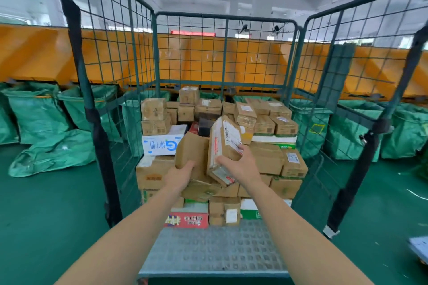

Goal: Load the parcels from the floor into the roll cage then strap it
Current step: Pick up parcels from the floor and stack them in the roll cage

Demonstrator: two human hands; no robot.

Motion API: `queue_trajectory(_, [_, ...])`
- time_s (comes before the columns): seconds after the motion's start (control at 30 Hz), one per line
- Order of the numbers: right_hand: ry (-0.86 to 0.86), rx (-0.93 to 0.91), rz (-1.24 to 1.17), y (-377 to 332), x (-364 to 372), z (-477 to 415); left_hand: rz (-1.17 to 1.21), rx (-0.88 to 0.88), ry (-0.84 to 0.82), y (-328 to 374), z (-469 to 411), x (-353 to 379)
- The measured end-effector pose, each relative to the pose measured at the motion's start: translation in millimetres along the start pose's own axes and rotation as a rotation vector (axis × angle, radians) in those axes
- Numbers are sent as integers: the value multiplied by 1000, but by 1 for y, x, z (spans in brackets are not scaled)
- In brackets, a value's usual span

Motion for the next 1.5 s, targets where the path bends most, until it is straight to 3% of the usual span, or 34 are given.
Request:
queue_trajectory(0.33, [-8, 29, 53, 43, 59, -155, 38, -129, 97, 64, -175, -20])
queue_trajectory(0.63, [-128, 1, 126, 81, 123, -327, 198, -195, 96, 128, -351, -12])
queue_trajectory(0.87, [-179, -23, 149, 112, 153, -459, 282, -213, 103, 212, -408, 8])
queue_trajectory(1.13, [-275, 7, 231, 143, 197, -542, 357, -325, 73, 244, -497, 13])
queue_trajectory(1.5, [-259, 134, 293, 184, 271, -606, 461, -376, -85, 267, -603, 16])
Point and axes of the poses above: each hand's wrist, its own z-axis away from the middle knuckle, its own x-axis out of the palm, y = z × x, the point moved 3 cm from there along -z, towards the middle knuckle, and after that the axes turned 15 degrees about -x, right-handed, at the moved point
